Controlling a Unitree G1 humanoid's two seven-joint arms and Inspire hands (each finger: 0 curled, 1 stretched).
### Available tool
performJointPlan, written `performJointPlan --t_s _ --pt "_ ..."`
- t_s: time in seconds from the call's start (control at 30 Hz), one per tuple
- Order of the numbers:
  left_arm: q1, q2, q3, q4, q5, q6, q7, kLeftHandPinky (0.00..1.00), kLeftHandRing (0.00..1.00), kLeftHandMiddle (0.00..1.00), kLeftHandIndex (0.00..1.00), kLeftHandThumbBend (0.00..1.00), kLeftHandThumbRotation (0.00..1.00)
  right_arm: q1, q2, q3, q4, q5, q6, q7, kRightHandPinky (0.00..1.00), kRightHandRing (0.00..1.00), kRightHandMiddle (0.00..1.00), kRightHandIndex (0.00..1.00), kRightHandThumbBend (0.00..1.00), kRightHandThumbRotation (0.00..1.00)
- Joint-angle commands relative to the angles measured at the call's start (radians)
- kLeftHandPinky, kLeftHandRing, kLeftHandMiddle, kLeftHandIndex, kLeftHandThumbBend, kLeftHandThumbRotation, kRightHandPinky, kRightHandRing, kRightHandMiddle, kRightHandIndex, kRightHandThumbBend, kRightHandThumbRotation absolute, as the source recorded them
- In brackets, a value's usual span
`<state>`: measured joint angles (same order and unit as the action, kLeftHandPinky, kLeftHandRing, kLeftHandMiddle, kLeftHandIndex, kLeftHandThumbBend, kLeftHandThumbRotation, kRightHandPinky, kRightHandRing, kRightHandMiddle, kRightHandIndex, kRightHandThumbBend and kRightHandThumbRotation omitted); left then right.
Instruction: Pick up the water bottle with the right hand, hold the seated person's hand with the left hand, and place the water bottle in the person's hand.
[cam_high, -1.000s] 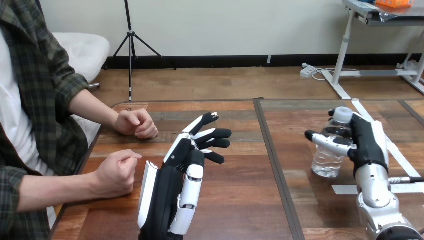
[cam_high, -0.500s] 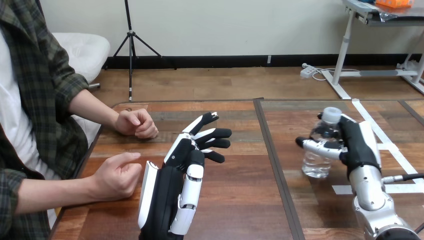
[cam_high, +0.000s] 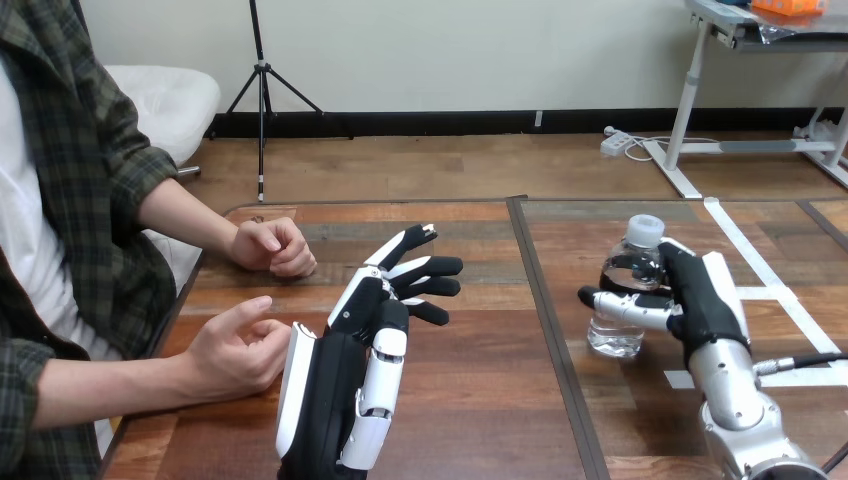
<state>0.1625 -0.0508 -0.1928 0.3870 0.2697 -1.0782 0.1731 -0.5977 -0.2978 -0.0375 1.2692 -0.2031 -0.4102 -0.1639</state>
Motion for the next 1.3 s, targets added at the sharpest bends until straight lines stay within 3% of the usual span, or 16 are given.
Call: performJointPlan --t_s 0.0,0.3,0.77,1.27 --pt "-0.019 -0.037 -0.005 -0.032 -0.002 -0.014 0.008 0.55 0.67 0.72 0.82 0.08 1.00 -0.027 0.020 0.001 -0.001 0.008 -0.033 0.000 0.80 0.82 0.82 0.80 0.72 0.00" --pt "-0.020 -0.033 -0.006 -0.030 -0.007 -0.016 0.007 0.55 0.67 0.71 0.82 0.12 1.00 -0.031 0.041 -0.024 0.003 0.035 -0.035 -0.006 0.73 0.76 0.77 0.77 0.73 0.00" --pt "-0.017 -0.030 -0.010 -0.033 -0.017 -0.015 0.000 0.55 0.67 0.71 0.82 0.13 1.00 -0.039 0.057 -0.022 0.001 0.032 -0.031 -0.048 0.52 0.52 0.57 0.62 0.71 0.00" --pt "-0.013 -0.035 -0.003 -0.038 -0.005 -0.007 0.011 0.55 0.66 0.70 0.81 0.14 1.00 -0.044 0.065 -0.019 0.002 0.031 -0.037 -0.064 0.48 0.49 0.53 0.56 0.70 0.00"
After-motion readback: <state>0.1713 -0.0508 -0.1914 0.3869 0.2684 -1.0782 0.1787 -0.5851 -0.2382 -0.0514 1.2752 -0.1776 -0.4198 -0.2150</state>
